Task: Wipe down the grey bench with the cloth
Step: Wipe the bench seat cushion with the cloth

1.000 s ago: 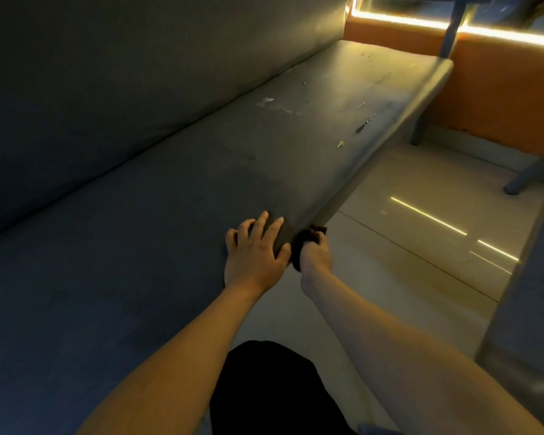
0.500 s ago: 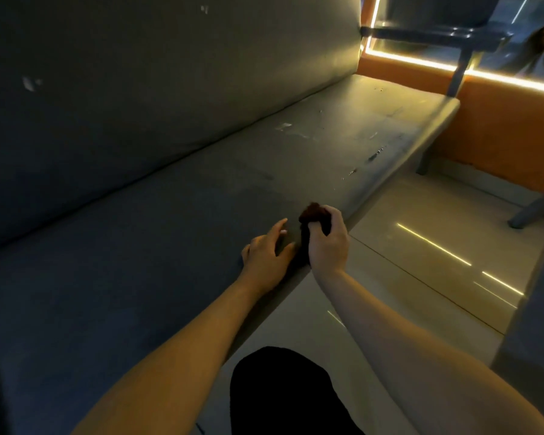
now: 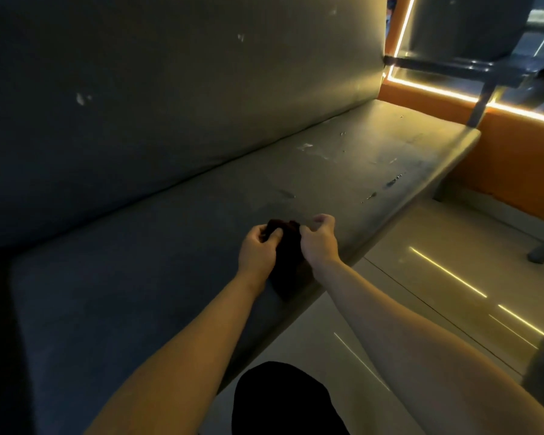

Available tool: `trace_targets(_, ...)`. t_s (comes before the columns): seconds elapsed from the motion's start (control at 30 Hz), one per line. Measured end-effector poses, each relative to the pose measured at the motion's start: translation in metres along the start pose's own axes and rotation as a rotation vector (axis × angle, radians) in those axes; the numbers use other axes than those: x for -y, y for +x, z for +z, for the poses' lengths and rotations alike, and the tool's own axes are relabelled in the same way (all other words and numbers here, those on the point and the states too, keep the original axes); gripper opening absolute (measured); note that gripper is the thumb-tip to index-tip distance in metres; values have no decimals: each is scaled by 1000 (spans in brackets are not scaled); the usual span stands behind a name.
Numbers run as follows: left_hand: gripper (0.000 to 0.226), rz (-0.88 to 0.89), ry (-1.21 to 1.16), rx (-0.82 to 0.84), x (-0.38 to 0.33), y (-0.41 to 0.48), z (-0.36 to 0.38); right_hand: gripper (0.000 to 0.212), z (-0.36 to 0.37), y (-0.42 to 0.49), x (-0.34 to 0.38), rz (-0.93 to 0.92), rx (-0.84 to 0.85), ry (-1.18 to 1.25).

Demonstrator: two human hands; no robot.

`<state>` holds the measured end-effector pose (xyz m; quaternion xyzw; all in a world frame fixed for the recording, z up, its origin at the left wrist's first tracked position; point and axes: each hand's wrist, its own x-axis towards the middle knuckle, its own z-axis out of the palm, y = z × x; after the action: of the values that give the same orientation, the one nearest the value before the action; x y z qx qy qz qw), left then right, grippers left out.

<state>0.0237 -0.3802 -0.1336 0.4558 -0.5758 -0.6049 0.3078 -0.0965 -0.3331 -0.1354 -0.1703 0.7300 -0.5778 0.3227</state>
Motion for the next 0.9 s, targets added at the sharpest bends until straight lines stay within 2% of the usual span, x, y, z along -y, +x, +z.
trace_targets(0.2, 22, -16, -101, 51, -8, 2, -10, 21, 10, -4, -1, -203, 37, -6)
trace_targets(0.33, 21, 9, -96, 63, -15, 2, -16, 30, 18, -15, 2, -190, 252, 33)
trace_targets(0.47, 18, 38, -65, 6, -18, 5, -29, 11, 27, -15, 7, -252, 251, -86)
trace_targets(0.57, 19, 33, -54, -52, -16, 10, -36, 6, 36, -15, 12, -134, 208, 40)
trace_targets(0.67, 27, -12, -70, -108, -15, 18, -34, 9, 44, -20, 14, -34, 213, 152)
trace_targets(0.77, 28, -85, -144, -174, -14, 22, -35, 22, 49, -25, 8, -69, 317, 153)
trace_targets(0.83, 30, -141, -236, -203, -12, 25, -39, 37, 50, -22, 0, -130, 398, 80)
trace_targets(0.9, 28, -147, -284, -198, -11, 26, -40, 42, 50, -15, -3, -231, 453, -72)
